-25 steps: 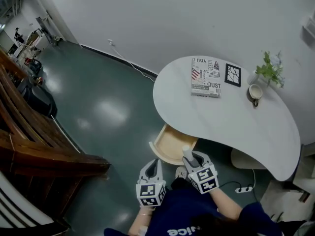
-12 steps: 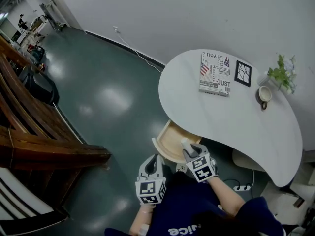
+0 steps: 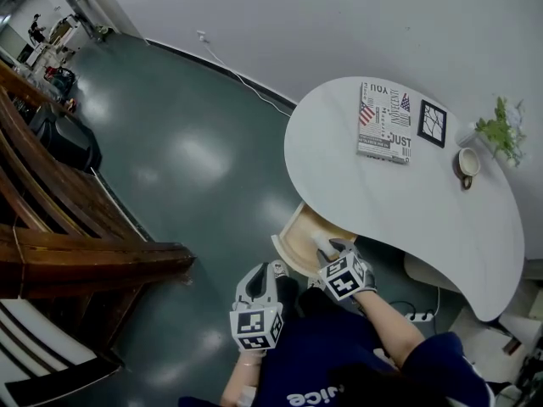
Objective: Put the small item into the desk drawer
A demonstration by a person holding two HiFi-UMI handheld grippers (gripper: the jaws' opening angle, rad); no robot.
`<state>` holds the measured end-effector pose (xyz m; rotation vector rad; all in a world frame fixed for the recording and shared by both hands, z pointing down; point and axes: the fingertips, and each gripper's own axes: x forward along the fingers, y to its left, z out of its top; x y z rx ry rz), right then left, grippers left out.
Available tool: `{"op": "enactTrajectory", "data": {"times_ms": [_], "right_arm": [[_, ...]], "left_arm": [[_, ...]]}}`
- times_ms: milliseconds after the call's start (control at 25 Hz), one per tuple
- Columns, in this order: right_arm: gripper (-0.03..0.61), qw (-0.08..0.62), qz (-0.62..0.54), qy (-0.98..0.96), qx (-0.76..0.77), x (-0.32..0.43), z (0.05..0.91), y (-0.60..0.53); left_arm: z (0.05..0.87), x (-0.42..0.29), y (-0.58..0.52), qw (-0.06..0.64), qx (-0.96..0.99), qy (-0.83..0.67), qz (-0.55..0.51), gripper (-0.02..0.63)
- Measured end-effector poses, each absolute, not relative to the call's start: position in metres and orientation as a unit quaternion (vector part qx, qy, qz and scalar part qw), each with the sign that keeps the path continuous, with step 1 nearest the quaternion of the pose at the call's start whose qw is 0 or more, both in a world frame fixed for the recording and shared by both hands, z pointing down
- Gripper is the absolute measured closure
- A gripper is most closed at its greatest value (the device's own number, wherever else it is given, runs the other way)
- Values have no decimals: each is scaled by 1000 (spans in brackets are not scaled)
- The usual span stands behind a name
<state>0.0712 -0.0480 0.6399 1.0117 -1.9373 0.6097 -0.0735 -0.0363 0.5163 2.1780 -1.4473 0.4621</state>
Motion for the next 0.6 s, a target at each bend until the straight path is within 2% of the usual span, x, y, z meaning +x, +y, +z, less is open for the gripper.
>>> {"op": "enactTrajectory", "data": {"times_ms": [280, 600], "right_arm": [[433, 475, 244, -758, 376, 62, 675, -63], [433, 533, 244, -733, 346, 65, 729, -71]], "left_arm": [[527, -90, -39, 262, 787, -531, 175, 609], [529, -117, -43, 251, 770, -556, 185, 609]]}}
